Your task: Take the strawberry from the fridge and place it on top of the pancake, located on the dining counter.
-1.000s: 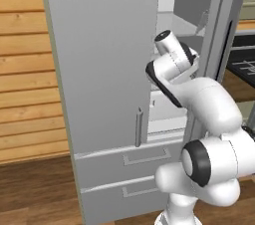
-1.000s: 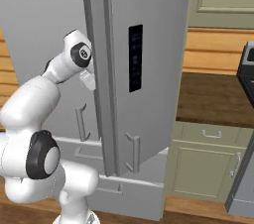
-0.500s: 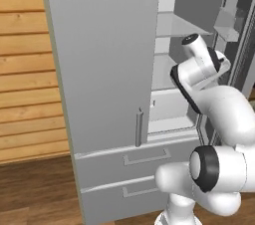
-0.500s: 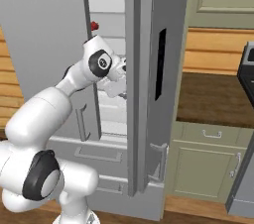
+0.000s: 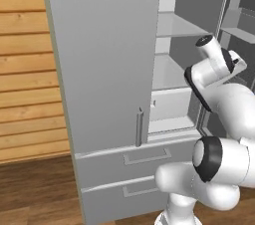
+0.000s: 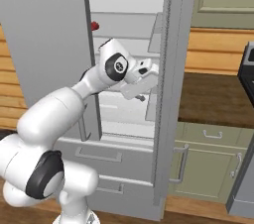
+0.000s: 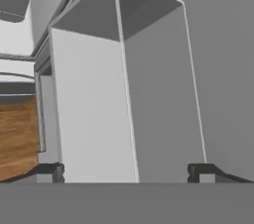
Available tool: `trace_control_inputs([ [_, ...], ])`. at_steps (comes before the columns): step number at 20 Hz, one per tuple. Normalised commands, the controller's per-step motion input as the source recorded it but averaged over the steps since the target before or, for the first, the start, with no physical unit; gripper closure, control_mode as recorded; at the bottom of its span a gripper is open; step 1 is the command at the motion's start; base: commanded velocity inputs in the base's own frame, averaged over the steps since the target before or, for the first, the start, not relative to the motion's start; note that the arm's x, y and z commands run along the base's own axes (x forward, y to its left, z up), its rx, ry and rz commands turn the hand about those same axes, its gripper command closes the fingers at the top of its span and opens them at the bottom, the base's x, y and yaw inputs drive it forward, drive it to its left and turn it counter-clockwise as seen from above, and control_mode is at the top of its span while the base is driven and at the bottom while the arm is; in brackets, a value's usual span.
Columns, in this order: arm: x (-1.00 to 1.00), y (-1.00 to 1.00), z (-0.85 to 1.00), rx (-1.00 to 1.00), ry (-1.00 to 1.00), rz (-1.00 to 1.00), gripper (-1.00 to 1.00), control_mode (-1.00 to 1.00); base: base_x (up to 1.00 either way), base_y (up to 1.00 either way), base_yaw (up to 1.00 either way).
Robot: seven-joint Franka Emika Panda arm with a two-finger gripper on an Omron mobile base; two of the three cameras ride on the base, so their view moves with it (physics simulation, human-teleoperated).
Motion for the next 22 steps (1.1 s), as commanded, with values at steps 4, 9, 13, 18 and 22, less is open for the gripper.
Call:
trace_control_inputs([
  [4,-0.05,-0.35,0.16,0.04,-0.05,-0.01,-1.00,-1.00,0.00,0.00,0.00],
  [9,-0.53,0.32,0.42,0.06,-0.10,0.00,-1.00,-1.00,0.00,0.00,0.00],
  [13,-0.48,0.84,0.39,0.05,-0.01,0.00,-1.00,-1.00,0.00,0.00,0.00],
  [18,-0.28,0.99,0.07,0.08,0.00,0.00,-1.00,-1.00,0.00,0.00,0.00],
  [22,-0.09,0.73,-0.31,0.17,0.00,0.07,-1.00,-1.00,0.00,0.00,0.00],
])
